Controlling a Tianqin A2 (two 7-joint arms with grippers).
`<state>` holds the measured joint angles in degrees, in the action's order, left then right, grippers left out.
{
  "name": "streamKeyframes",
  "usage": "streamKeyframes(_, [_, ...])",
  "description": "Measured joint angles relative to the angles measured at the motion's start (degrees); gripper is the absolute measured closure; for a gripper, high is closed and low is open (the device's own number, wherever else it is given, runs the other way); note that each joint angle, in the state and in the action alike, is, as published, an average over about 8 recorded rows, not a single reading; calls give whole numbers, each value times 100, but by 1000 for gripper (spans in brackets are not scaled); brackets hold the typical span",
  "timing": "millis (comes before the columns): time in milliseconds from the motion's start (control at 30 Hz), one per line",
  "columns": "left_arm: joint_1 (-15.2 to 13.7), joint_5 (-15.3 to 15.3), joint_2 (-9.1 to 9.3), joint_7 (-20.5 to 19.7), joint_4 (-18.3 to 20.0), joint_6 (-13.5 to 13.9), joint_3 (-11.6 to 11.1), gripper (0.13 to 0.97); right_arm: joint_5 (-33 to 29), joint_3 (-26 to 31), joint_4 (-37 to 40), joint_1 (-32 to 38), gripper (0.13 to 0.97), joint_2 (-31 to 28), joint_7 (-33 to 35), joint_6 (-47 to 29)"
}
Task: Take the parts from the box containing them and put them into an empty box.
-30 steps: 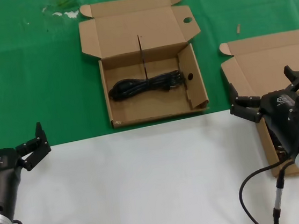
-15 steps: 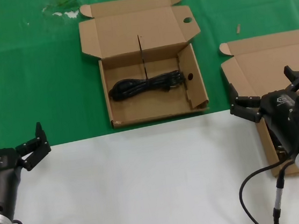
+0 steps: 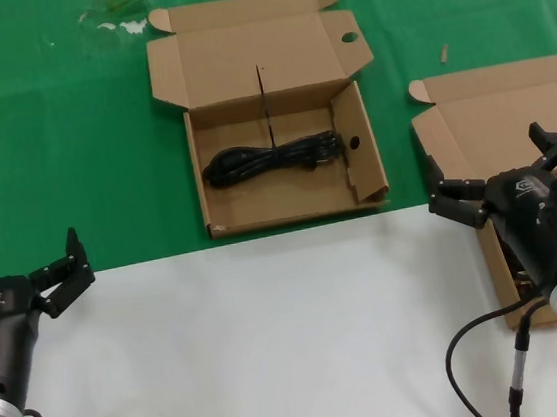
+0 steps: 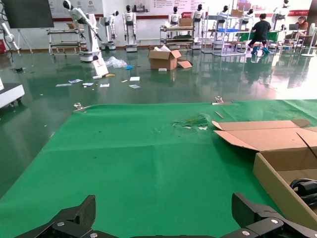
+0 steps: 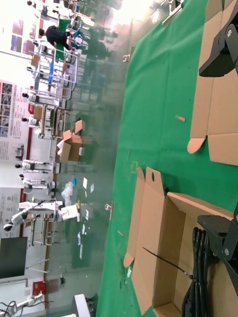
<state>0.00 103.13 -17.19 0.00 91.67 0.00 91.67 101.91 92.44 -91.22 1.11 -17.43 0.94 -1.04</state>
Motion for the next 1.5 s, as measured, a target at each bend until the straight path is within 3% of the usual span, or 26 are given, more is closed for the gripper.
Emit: streamKeyframes(1500, [0,0,0,0,0,0,0,132,0,0,0,0,129,0,0,0])
